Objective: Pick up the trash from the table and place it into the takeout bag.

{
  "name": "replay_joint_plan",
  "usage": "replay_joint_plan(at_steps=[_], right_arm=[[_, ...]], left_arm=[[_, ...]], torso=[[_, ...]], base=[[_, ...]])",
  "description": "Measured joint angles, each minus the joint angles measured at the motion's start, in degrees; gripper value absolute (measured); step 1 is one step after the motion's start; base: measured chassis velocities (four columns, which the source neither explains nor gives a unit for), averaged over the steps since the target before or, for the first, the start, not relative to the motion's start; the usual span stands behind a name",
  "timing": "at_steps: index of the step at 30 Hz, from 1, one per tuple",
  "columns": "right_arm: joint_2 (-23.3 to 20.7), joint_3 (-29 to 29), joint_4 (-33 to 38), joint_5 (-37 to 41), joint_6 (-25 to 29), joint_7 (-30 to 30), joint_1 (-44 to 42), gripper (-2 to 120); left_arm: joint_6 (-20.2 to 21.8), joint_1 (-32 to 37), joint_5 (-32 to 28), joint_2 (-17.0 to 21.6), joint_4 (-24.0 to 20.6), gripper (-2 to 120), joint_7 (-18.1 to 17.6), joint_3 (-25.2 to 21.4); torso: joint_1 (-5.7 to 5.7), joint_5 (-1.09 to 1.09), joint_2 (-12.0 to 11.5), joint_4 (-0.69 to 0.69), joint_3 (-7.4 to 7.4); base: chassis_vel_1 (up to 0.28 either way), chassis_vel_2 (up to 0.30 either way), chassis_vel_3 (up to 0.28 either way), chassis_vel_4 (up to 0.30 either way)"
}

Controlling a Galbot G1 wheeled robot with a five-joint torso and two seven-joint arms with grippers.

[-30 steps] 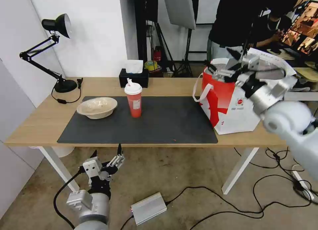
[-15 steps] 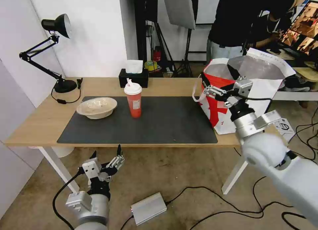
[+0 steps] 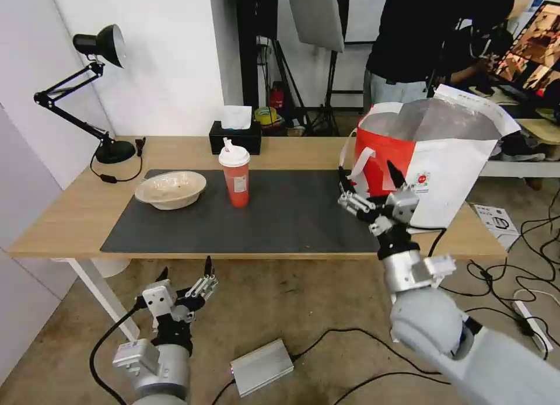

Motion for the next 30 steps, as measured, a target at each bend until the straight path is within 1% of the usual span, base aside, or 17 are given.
replay_joint_plan(at_steps=[4, 10, 12, 18, 30], right_arm=[[0.13, -0.06, 0.89, -0.61, -0.12, 0.98, -4.91, 99], [0.55, 0.05, 1.20, -1.23, -0.21, 2.00, -8.33, 98], [0.95, 0.04, 1.67, -1.51, -0.83, 2.96, -10.86, 100], [1.21, 0.09, 2.25, -2.38, -1.71, 3.16, -14.97, 100], [1.58, 0.30, 3.39, -1.72, -3.38, 4.69, -17.59, 100]], left_arm=[[-0.09, 0.28, 0.14, -0.04, -0.16, 100, 0.00, 0.10], [-0.15, 0.50, 0.18, -0.03, -0.26, 100, -0.01, -0.03], [-0.32, 0.75, 0.36, -0.05, -0.27, 100, 0.00, 0.05], [-0.72, 0.87, 0.58, -0.07, -0.34, 100, 0.00, 0.00], [-0.82, 0.97, 0.61, -0.07, -0.38, 100, 0.00, -0.04]], torso=[[0.00, 0.00, 0.00, 0.00, 0.00], [0.00, 0.01, 0.00, 0.00, 0.00], [0.00, 0.01, 0.00, 0.00, 0.00], [0.00, 0.00, 0.00, 0.00, 0.00], [0.00, 0.00, 0.00, 0.00, 0.00]], base=[[0.000, 0.000, 0.000, 0.000], [0.000, 0.000, 0.000, 0.000], [0.000, 0.000, 0.000, 0.000], [0.000, 0.000, 0.000, 0.000], [0.000, 0.000, 0.000, 0.000]])
